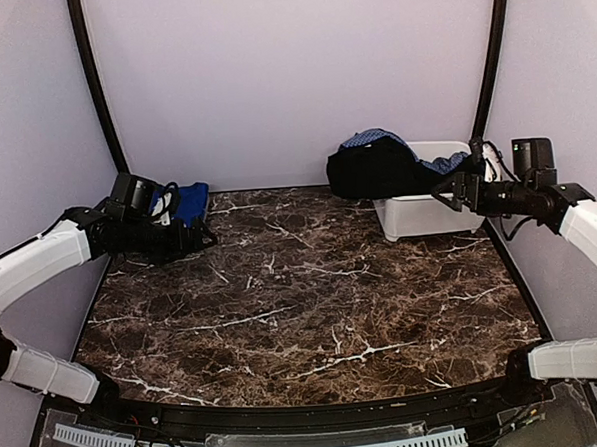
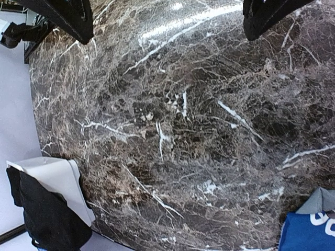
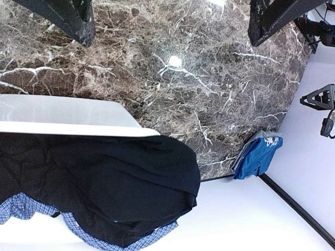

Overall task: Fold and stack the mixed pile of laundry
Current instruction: Pick up the crumpled T-shirt from the bin.

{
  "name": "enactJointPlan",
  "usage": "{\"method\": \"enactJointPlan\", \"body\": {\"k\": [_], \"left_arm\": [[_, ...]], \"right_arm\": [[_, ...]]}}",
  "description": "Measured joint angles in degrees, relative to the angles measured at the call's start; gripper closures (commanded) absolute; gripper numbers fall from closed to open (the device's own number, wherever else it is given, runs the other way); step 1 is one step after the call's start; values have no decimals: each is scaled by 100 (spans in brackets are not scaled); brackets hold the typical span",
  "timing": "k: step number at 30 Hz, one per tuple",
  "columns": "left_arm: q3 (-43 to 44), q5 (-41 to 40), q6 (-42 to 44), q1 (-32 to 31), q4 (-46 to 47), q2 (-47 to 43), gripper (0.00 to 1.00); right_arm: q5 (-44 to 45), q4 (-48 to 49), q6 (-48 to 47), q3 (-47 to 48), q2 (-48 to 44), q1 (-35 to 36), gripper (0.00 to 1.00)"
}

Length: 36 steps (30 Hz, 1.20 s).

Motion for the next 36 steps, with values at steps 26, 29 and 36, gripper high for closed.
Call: {"method": "enactJointPlan", "body": {"k": [26,29,36], "left_arm": [[1187,-433,81,7,-57,601,1],[1187,-363,81,9,-24,654,1],[1185,-310,79,39,-15,710,1]], "right_arm": [[1875,-855,-1421,5112,5337,1049,16],[1965,-938,-1471,5357,5781,1102,37],[2140,-979,-1399,5630,5989,1207,77]]}}
